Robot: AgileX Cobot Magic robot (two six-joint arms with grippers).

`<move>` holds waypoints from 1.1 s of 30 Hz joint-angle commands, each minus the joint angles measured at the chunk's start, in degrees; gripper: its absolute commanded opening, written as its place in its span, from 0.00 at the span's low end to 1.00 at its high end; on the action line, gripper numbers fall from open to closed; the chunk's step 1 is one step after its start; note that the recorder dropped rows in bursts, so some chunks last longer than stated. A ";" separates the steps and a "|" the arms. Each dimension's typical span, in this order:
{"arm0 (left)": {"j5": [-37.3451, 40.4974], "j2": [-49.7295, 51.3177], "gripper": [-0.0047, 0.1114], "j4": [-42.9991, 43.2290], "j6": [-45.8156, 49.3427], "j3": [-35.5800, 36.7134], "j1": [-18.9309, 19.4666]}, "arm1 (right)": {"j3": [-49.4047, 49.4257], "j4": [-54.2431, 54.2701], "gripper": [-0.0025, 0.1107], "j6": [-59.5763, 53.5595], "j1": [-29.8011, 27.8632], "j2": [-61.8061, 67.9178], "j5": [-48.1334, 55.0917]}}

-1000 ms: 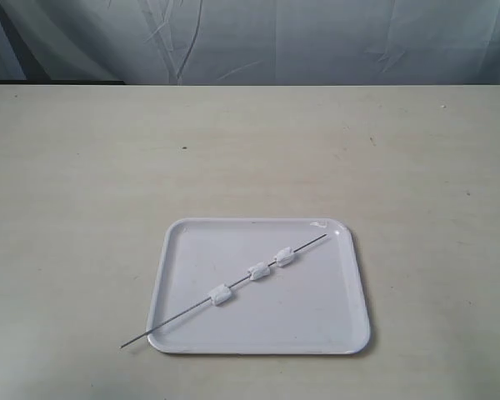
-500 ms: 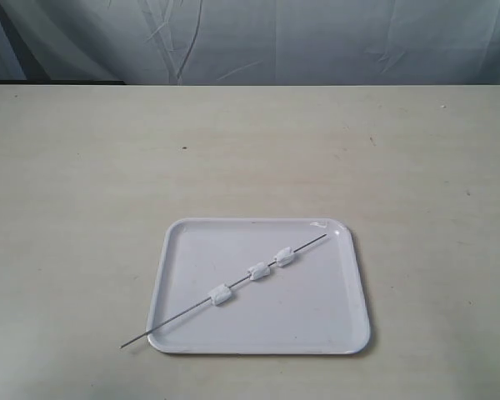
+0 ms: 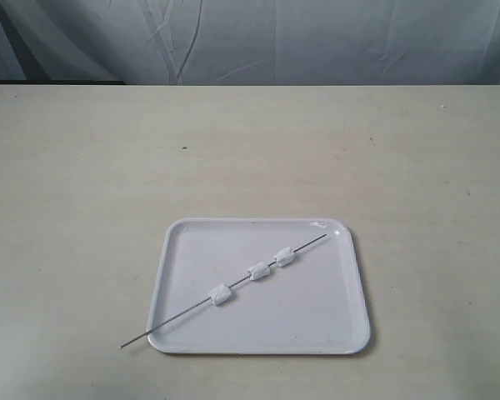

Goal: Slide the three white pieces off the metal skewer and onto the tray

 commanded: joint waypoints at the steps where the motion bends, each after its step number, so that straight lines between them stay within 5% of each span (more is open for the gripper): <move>1: -4.97 -0.29 0.04 0.57 -0.14 0.27 0.27 | 0.05 -0.21 0.02 0.04 0.27 -0.37 -3.71; 5: -22.83 -0.29 0.04 0.57 -0.14 0.27 0.27 | 0.05 1.65 0.02 0.04 0.27 -0.37 -24.64; 10: -33.40 -0.29 0.04 0.57 -0.14 0.27 0.27 | 0.05 1.65 0.02 0.04 0.27 -0.37 -33.12; 27: -39.25 -0.29 0.04 0.62 -0.93 0.27 0.27 | 0.05 4.05 0.02 2.17 0.27 -0.37 -35.85; 33: -40.47 -0.29 0.04 0.74 -18.91 0.27 0.27 | 0.05 4.05 0.02 12.25 0.27 -0.37 -39.06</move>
